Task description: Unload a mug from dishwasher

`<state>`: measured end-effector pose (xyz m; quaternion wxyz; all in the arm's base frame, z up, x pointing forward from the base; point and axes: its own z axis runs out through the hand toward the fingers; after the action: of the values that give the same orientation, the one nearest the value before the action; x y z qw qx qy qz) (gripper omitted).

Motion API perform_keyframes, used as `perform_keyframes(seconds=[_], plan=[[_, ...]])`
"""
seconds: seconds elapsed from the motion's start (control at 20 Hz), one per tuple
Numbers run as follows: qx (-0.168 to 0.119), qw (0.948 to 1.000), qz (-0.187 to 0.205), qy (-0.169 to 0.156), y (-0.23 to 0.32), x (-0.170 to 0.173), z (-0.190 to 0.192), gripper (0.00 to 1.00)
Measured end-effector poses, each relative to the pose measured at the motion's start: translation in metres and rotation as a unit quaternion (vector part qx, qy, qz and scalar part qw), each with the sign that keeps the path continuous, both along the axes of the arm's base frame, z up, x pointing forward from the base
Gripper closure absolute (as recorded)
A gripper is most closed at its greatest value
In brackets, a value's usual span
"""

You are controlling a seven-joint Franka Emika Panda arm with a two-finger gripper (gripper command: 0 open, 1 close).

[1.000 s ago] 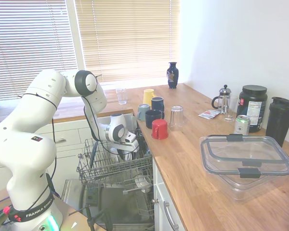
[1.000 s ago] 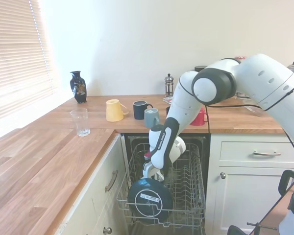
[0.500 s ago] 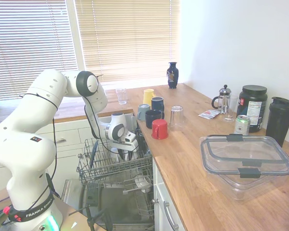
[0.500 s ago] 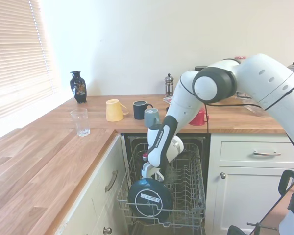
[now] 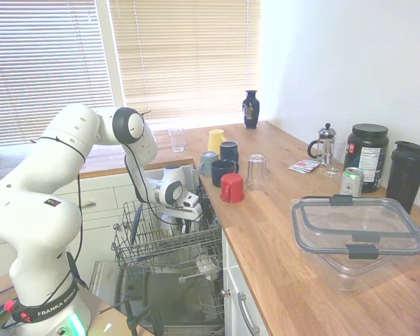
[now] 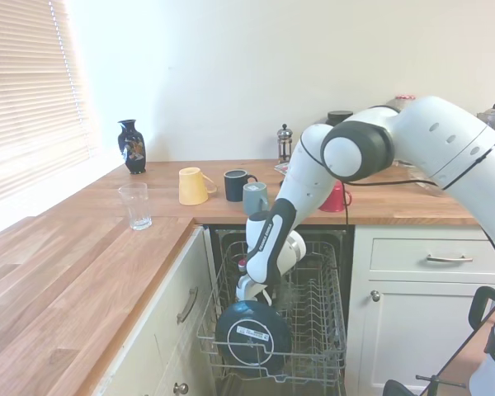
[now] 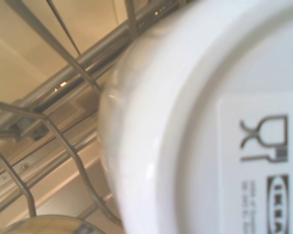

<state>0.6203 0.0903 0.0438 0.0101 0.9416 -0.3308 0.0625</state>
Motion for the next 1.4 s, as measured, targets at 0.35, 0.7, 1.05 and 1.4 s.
perform_keyframes(seconds=[0.35,0.7,1.05,1.4], plan=[[0.001,0.9999,-0.008,0.007,0.0,0.003,0.001,1.0],[-0.007,0.9998,-0.02,0.003,0.008,0.004,0.003,1.0],[-0.026,0.999,-0.036,-0.011,0.016,-0.004,0.024,1.0],[-0.039,0.9982,-0.042,-0.017,0.001,-0.023,0.068,1.0]])
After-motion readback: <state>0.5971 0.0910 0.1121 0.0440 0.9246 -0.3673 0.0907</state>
